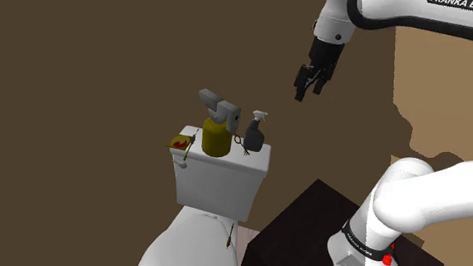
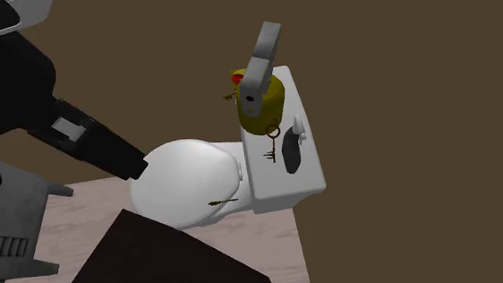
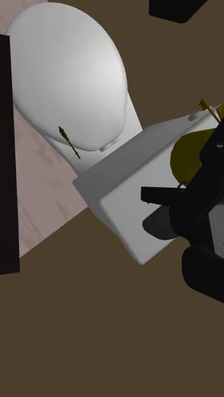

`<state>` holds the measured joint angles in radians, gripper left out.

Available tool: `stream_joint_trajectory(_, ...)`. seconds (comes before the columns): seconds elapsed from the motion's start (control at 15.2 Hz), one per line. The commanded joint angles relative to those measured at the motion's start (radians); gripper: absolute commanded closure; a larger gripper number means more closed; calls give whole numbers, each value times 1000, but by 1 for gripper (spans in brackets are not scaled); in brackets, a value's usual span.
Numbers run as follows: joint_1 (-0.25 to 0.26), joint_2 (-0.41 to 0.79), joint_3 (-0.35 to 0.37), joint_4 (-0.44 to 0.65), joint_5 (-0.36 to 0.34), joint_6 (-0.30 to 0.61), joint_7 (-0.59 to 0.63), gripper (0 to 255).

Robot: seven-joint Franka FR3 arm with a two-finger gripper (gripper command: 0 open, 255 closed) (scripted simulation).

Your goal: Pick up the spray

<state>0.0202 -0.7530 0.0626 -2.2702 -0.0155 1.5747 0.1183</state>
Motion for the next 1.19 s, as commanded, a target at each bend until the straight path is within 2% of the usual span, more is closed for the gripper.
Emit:
stream_joint_trajectory(0.0,0,0,0,0,0,0,0,0)
stream_joint_trajectory(0.33,6,-30,-103,-168,-34,208,-154,0)
stream_joint_trajectory(0.59,10,-8,-194,-267,-56,383,-281,0)
stream_joint_trajectory(0.92,30,84,-322,-341,-63,610,-454,0)
stream_joint_trajectory(1.12,63,171,-409,-356,-43,746,-573,0)
